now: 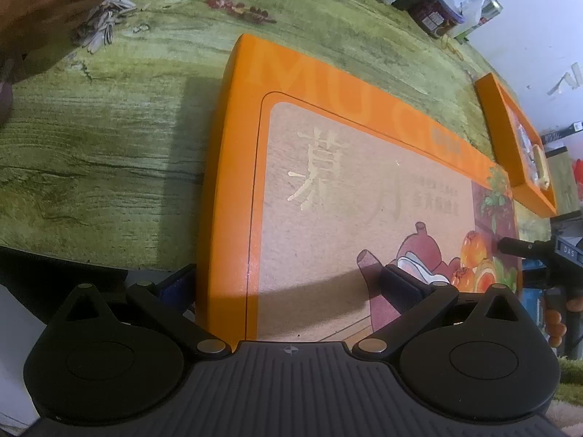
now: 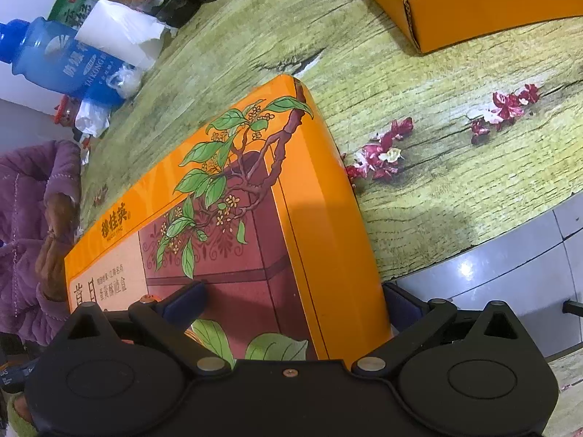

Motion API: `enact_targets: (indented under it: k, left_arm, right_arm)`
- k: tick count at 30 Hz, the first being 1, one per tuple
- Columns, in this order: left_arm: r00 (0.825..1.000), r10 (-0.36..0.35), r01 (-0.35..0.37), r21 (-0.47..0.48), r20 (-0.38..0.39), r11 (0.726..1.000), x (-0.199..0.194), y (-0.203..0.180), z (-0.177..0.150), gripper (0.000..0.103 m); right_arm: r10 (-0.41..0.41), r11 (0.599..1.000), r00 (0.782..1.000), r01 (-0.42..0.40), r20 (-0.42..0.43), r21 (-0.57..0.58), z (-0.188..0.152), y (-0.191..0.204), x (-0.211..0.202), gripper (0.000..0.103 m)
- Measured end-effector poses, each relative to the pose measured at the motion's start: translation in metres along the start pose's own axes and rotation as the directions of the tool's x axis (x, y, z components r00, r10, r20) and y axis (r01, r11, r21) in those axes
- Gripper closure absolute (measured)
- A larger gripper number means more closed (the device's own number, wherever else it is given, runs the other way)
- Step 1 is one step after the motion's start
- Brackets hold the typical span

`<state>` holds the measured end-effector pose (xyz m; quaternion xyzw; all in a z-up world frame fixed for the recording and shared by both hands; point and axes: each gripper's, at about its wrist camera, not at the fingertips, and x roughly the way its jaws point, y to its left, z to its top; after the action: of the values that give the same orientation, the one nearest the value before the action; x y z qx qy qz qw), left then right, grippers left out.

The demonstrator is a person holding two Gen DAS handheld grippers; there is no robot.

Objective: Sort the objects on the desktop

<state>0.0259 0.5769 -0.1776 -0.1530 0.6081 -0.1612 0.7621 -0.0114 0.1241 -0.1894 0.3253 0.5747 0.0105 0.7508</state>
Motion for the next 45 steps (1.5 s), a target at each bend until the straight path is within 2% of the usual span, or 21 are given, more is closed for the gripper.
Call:
enact_targets:
  k: [21,32,45]
  left_arm:
    - [0.998,-0.011,0.007,0.071,0.055,0.997,-0.020,-0.021,0.021,0.000]
    - [0.996,-0.012,0.001,0.127,0.087,0.992,-0.030,-0.050,0.040,0.000]
    - [0.993,-0.031,0.014,0.147,0.117,0.989,-0.037,-0.086,0.060,0.000]
  right_arm:
    - [0.029,0.999,0.995,-0.027,0.098,-0.021,0.020,0.012,-0.030,0.001]
    - [0.052,0.999,0.987,-0.050,0.154,-0.020,0.034,0.008,-0.050,0.001]
    - [0.060,0.998,0.976,-0.051,0.211,-0.044,0.064,0.009,-0.081,0.001]
